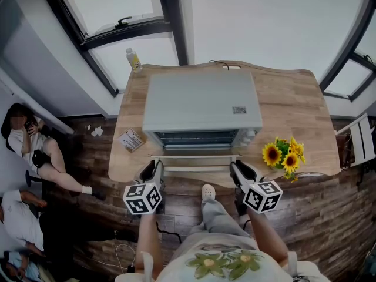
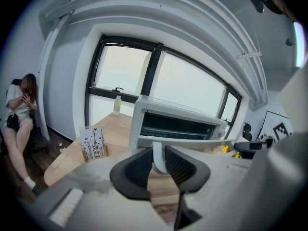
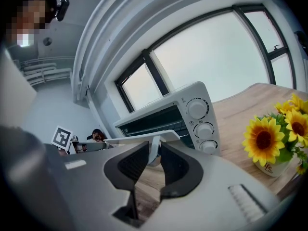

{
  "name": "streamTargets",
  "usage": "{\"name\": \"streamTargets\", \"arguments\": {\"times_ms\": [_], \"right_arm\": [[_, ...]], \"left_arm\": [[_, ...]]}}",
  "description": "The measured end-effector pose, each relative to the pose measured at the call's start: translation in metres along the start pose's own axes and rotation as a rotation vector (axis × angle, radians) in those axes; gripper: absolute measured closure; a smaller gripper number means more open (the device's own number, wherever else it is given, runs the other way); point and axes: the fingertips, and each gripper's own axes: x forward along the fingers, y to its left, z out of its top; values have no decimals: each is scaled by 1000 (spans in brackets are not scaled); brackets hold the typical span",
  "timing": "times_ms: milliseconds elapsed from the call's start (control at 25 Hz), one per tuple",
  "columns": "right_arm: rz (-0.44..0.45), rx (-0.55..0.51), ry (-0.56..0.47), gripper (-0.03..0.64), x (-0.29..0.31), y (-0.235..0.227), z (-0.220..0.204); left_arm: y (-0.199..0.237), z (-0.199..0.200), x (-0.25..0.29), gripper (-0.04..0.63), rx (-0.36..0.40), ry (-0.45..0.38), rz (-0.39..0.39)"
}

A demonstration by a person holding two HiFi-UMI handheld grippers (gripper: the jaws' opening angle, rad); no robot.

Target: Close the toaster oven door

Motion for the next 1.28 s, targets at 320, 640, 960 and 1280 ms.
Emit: {"name": "streamTargets", "arguments": {"times_ms": [320,640,960,1280], "right_arm": [[7,14,-13,536,4,-1,12],[11,18,-27,535,12,-3,23],[11,29,-35,535,20,-6,34],[14,49,-42,535,25,-8,43]], "left_arm": [[-1,12,4,497,-3,-18,8],[0,23,12,497,-13,-29,8],[1,34,21,497,-20,-45,3],[1,43,27,497,-20,-52,-5]]}}
